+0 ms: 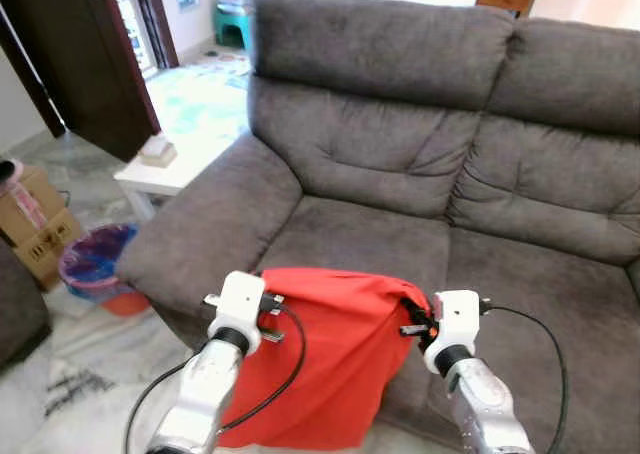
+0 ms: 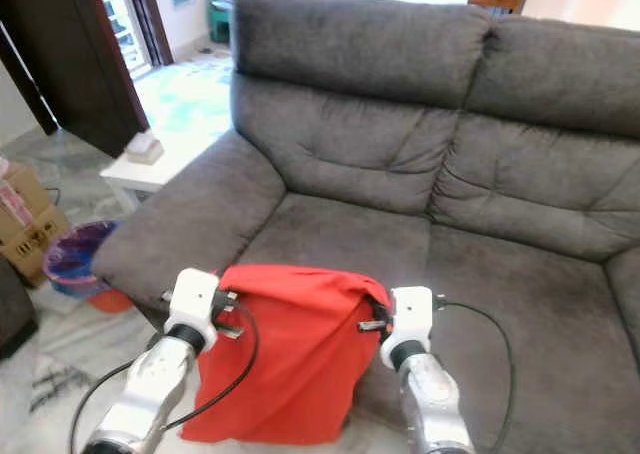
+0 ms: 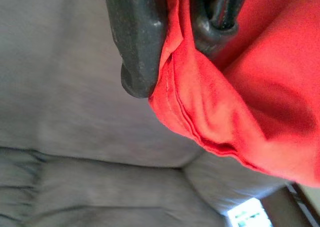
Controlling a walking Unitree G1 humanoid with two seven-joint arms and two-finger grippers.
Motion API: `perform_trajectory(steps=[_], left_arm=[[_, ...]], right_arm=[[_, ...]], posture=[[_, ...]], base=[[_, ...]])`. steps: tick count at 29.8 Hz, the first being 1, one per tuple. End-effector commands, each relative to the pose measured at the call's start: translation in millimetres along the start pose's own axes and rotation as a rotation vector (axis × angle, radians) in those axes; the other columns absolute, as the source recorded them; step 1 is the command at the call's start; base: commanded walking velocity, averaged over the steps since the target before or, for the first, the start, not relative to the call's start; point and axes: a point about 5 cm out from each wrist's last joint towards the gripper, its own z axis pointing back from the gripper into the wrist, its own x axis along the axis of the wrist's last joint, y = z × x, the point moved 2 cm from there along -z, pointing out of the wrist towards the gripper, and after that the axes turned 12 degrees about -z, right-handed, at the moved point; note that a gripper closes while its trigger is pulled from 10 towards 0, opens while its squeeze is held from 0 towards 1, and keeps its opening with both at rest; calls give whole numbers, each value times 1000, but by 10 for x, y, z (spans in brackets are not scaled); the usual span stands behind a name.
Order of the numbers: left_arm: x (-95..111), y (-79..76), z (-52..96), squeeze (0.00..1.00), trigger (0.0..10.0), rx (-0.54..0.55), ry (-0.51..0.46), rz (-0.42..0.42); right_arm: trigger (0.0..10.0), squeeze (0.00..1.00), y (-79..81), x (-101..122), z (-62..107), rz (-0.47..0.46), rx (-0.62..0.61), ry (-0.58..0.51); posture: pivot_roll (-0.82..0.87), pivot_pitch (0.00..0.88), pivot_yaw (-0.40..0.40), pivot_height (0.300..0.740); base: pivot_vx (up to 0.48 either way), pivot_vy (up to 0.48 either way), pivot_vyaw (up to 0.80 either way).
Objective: Move the pillow to the sofa from floor
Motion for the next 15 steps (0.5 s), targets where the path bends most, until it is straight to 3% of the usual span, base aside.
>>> perform_trajectory(steps=[1, 15], left_arm=[[81, 166, 3, 0, 10000, 62, -52, 1], [109, 153, 5, 0, 10000, 65, -70, 21]], right_arm=[[10000, 0, -41, 269, -32, -8, -23, -119], [10000, 0, -56, 290, -41, -5, -25, -124]], posture=[[65, 83, -32, 740], [66, 88, -40, 740]], base=[[0, 0, 0], [0, 0, -114]])
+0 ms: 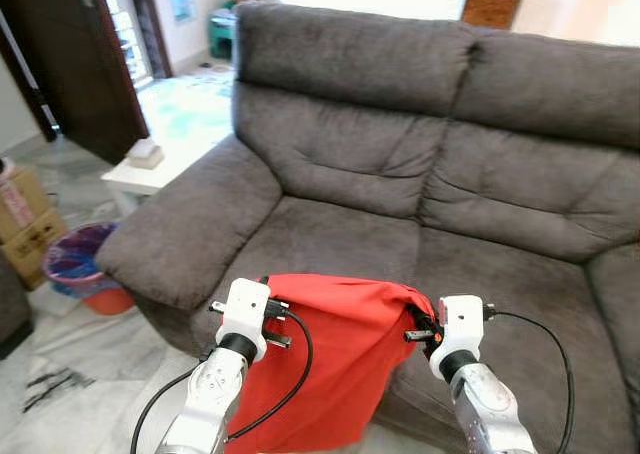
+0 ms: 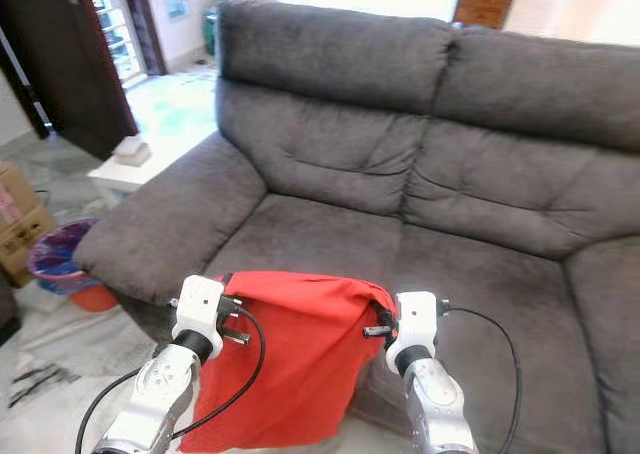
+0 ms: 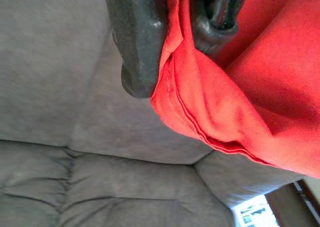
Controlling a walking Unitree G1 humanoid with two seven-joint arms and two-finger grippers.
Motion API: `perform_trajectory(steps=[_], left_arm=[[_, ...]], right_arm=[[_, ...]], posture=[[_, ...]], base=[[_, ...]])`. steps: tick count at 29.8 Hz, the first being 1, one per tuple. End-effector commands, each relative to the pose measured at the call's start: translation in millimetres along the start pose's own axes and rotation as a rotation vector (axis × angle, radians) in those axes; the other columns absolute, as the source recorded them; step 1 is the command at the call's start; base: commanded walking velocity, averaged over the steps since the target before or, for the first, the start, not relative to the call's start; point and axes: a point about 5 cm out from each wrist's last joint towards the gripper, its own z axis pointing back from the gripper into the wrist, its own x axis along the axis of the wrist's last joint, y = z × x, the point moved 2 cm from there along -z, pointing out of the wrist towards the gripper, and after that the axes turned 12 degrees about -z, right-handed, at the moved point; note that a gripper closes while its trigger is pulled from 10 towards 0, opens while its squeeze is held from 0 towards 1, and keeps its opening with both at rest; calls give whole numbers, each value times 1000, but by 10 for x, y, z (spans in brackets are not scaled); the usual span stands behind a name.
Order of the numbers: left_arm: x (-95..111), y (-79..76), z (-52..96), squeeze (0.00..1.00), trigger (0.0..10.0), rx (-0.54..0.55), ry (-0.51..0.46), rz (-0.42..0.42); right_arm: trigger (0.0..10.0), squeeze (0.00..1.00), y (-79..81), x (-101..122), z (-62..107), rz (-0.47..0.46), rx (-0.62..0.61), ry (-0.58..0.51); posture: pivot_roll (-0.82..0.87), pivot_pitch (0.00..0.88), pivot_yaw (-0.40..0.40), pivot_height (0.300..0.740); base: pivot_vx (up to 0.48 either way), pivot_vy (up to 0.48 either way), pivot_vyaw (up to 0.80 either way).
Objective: Move the pillow to the sofa from floor
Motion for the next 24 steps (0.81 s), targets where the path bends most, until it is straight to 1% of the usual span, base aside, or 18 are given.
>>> perform_trajectory(steps=[1, 3, 5, 7, 11, 13, 17, 22, 24], left_arm=[[154, 124, -39, 0, 10000, 49, -75, 11], [154, 125, -38, 0, 10000, 48, -76, 10], [154, 123, -37, 0, 10000, 44, -76, 4], [152, 121, -34, 0, 10000, 38, -76, -12], [155, 122, -34, 0, 10000, 42, -78, -4], [150, 122, -36, 0, 10000, 45, -75, 12], [156, 127, -39, 0, 10000, 45, -80, 9], [156, 130, -36, 0, 10000, 42, -78, -5], [156, 123, -34, 0, 10000, 37, -79, -15]], right_arm=[[10000, 0, -85, 257, -20, -5, -34, -114], [10000, 0, -87, 259, -20, -6, -35, -113], [10000, 0, -90, 260, -20, -6, -36, -114], [10000, 0, -94, 264, -22, -3, -36, -113], [10000, 0, -95, 266, -23, -5, -37, -115], [10000, 0, -91, 267, -26, -4, -36, -114], [10000, 0, -90, 273, -31, -5, -35, -116], [10000, 0, -90, 281, -37, -5, -36, -118], [10000, 0, -91, 282, -37, -3, -37, -118]], posture=[[66, 88, -40, 740], [66, 89, -40, 740], [67, 90, -40, 740], [68, 91, -41, 740], [68, 92, -42, 740], [69, 92, -42, 740], [69, 93, -43, 740], [70, 93, -44, 740], [73, 94, -44, 740]], base=[[0, 0, -800], [0, 0, -800], [0, 0, 0], [0, -403, 0], [0, -472, 0], [0, 0, 0], [0, 0, 0], [0, 0, -800], [0, -274, 0]])
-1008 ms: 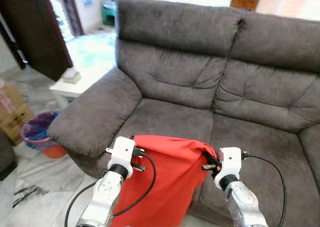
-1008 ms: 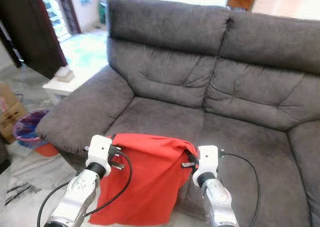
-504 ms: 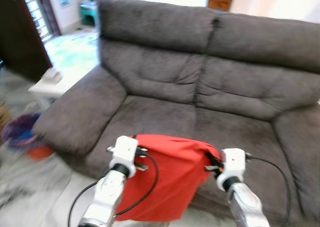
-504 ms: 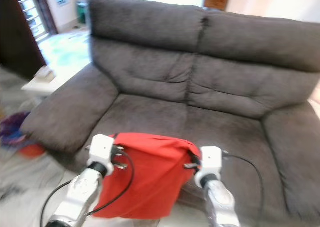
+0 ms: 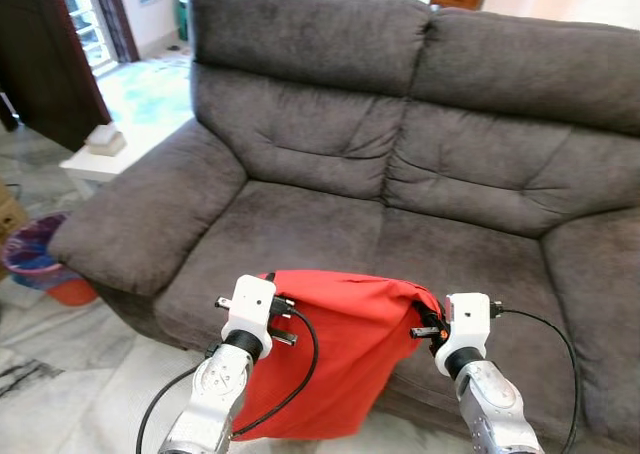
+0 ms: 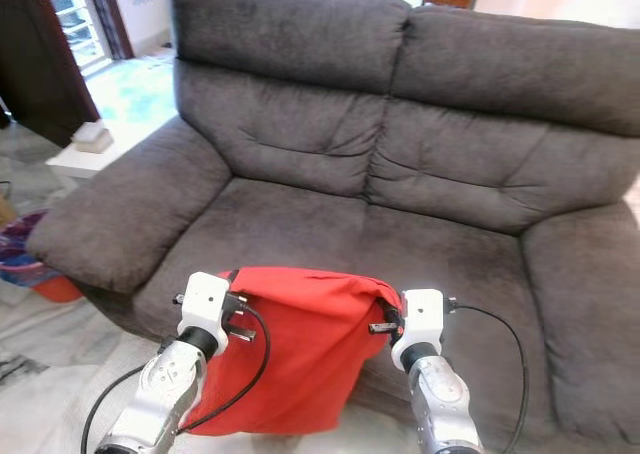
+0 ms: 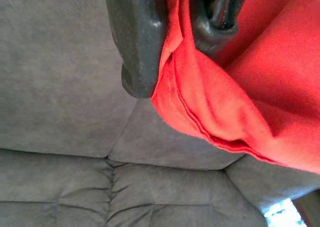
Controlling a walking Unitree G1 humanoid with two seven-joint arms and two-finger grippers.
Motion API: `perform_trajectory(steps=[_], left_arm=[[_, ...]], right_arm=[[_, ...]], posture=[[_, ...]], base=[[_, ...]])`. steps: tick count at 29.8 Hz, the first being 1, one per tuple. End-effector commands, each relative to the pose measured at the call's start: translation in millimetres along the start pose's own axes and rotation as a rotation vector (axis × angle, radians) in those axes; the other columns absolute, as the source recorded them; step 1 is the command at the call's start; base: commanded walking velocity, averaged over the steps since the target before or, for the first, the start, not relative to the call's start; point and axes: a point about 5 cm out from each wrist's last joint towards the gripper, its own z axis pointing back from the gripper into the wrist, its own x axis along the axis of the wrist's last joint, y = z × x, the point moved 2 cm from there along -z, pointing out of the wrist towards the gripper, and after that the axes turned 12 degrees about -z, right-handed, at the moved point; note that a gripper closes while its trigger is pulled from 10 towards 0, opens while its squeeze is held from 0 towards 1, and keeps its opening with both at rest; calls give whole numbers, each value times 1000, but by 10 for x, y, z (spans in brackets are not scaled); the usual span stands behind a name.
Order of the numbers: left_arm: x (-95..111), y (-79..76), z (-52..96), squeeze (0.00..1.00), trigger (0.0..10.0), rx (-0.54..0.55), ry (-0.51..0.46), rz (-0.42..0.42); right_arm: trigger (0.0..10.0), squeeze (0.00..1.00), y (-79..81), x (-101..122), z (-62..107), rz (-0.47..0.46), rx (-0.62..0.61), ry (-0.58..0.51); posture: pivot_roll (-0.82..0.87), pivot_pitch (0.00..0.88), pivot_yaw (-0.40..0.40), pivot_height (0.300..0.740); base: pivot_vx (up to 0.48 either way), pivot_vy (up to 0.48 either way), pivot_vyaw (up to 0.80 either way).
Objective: Move the pillow to the sofa from floor
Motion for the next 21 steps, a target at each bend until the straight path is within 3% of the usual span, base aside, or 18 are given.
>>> perform_trajectory(steps=[1, 15, 21], left_arm=[[128, 56, -21, 0, 10000, 35, -64, 7], [135, 62, -20, 0, 10000, 32, -70, 11], [137, 64, -22, 0, 10000, 32, -73, 12]], right_arm=[[10000, 0, -141, 253, 5, -5, -51, -111], [10000, 0, -169, 272, 2, -36, -72, -131], [10000, 0, -161, 276, -3, -26, -63, -129]], posture=[[71, 94, -43, 740], [74, 92, -42, 740], [73, 87, -42, 740]], base=[[0, -390, 0], [0, -456, 0], [0, -472, -730]])
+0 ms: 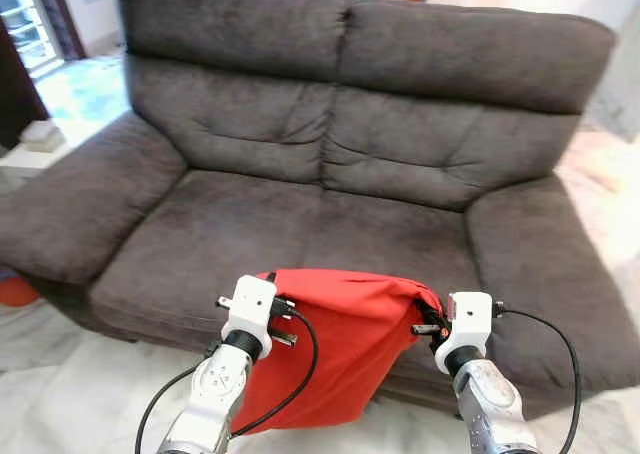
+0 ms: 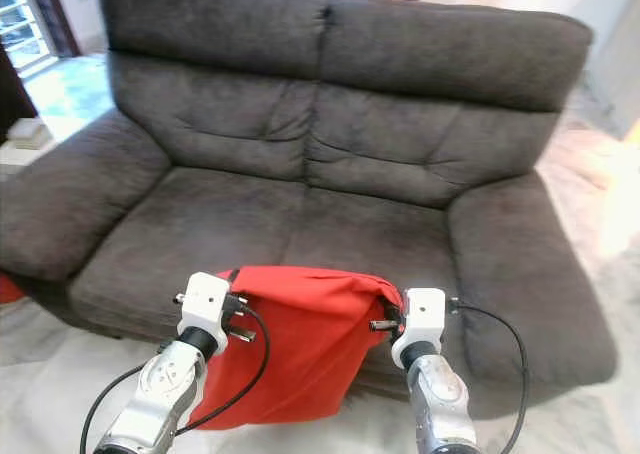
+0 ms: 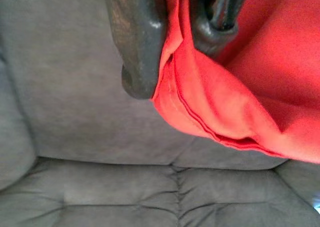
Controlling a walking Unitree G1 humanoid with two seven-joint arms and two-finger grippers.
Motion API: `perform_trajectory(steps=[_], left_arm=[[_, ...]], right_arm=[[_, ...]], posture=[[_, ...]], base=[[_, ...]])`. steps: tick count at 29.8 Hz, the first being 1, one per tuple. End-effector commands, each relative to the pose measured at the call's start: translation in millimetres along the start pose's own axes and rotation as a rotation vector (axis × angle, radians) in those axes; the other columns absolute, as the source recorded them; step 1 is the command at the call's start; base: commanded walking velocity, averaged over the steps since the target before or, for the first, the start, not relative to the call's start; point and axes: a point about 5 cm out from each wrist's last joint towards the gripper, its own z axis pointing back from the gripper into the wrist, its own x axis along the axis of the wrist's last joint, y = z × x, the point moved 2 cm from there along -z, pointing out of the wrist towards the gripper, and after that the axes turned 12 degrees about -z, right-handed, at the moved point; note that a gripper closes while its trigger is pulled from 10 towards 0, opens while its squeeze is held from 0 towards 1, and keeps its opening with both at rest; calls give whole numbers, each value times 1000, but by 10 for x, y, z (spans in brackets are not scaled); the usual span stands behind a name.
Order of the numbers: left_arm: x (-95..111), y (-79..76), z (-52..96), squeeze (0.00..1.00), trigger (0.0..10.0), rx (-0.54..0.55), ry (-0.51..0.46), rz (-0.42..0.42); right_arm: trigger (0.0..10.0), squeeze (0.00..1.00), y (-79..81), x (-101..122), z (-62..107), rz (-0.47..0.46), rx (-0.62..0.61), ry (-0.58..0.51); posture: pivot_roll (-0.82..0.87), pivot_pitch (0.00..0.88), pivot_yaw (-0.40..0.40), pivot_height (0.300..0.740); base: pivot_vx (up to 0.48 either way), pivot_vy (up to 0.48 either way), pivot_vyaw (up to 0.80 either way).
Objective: Move the pillow to the sofa from floor
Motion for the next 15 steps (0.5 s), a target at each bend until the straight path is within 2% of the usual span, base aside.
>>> perform_trajectory(steps=[1, 4, 15], left_arm=[[153, 110, -45, 0, 10000, 50, -69, 9], [153, 108, -46, 0, 10000, 50, -70, 9], [175, 107, -49, 0, 10000, 46, -87, 20]], right_arm=[[10000, 0, -116, 238, -2, 0, -41, -103], [10000, 0, -123, 251, 0, -5, -46, -115], [10000, 0, -102, 264, -16, -7, -37, -120]], posture=[[73, 87, -42, 740], [74, 85, -43, 740], [77, 86, -45, 740]], base=[[0, -472, -725], [0, -472, 0], [0, 0, 0]])
